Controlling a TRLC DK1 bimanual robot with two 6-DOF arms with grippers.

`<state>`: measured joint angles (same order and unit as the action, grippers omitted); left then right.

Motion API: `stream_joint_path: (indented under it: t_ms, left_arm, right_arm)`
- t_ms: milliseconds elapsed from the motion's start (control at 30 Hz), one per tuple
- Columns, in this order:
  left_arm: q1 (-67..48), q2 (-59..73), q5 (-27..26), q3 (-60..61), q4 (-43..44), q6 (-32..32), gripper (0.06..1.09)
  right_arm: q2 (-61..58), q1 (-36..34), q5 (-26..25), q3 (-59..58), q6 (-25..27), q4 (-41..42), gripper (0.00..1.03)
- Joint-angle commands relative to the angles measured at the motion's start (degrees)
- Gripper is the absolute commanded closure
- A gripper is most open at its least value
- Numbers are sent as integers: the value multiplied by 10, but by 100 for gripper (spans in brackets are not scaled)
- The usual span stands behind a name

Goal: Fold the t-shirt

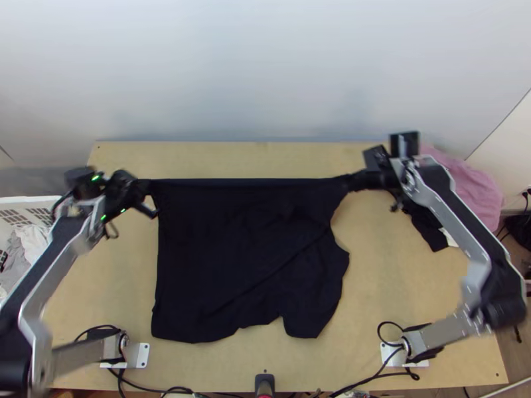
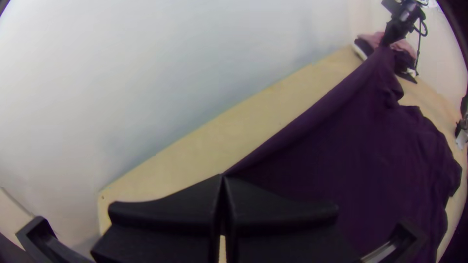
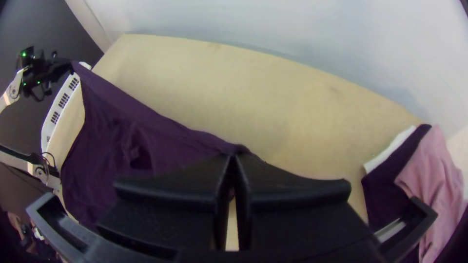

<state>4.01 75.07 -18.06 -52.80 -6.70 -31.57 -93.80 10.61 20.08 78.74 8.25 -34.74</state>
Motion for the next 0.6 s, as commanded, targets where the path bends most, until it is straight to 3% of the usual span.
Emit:
stream_joint_path:
  t_ms: [0,167,567]
  left_arm:
    - [-21,215,73,-110,48,-8,105]
    - [6,321,115,-216,8,10,105]
    - [-1,419,144,-284,-39,-24,105]
  right_arm:
    - [-183,23,-37,164,15,3,100]
    - [-305,21,-50,299,6,-30,100]
    - [-452,51,-70,482,-1,-163,100]
